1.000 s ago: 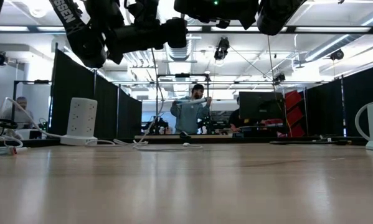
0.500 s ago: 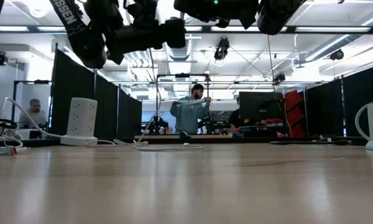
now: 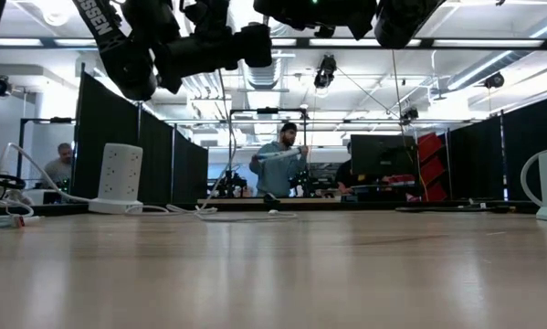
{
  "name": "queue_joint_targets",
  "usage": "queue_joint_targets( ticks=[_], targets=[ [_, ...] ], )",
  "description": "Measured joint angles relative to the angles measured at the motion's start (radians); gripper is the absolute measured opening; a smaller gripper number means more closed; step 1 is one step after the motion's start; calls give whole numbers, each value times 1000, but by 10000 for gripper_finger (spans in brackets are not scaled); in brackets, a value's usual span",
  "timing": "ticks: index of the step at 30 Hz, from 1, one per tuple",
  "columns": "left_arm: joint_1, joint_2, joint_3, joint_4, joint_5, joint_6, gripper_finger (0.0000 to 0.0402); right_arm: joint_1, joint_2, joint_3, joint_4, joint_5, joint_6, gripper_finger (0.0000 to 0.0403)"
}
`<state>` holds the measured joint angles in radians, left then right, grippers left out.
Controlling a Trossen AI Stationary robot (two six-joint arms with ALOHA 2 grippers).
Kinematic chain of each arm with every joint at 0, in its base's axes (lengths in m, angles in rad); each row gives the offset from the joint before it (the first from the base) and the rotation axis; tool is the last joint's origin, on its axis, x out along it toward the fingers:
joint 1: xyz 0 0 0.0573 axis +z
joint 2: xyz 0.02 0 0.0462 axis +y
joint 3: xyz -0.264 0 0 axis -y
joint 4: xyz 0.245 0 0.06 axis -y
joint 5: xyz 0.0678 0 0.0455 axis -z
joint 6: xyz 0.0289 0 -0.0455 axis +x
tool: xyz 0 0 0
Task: Insert USB
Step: Insert the white charger cable into the purple charger adapter
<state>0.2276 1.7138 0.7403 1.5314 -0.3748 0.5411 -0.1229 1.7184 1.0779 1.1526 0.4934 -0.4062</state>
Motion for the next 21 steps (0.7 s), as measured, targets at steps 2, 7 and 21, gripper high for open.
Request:
queue_joint_targets(
  ticks=[2,7,21],
  targets=[
    [0,0,0,4,0,0,120,-10,0,3,-4,-20,30,14],
    [3,0,0,2,-2,0,120,-22,0,23,-53,-33,55,14],
    [11,0,0,11,-7,50,120,-13,69,91,-26,-20,-4,14]
  ],
)
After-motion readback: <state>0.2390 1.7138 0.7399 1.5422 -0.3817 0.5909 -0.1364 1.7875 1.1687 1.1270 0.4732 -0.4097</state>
